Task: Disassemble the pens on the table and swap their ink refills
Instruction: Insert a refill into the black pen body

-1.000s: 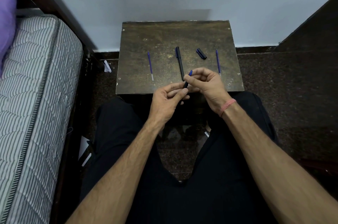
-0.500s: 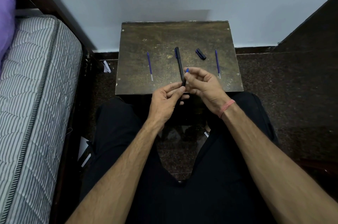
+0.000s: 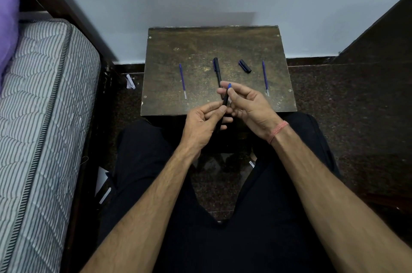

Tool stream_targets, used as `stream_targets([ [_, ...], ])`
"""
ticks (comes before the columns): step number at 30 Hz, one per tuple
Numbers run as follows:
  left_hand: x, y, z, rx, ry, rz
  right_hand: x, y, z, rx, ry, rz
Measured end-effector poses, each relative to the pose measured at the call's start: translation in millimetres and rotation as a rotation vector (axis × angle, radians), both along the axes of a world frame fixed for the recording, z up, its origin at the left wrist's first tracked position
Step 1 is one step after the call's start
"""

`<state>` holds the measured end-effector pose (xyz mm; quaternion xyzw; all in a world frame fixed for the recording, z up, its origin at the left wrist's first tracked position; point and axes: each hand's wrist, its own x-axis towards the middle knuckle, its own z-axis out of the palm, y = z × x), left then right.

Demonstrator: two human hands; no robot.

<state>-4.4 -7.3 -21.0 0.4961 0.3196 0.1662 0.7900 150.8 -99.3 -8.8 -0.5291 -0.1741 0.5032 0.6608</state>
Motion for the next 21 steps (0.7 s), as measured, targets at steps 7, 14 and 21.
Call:
stream_targets([
  [7, -2, -2, -6, 0.057, 0.09, 0.024, -3, -1, -1, -0.118, -0.137, -0.053],
  [14, -3, -2, -6, 0.175, 0.168, 0.029, -10, 2, -4, -0.17, -0.196, -0.14],
  [21, -4, -1, 4, 0.016, 0.077, -0.17, -4, 0, -5, -0.047, -0.1, -0.01],
])
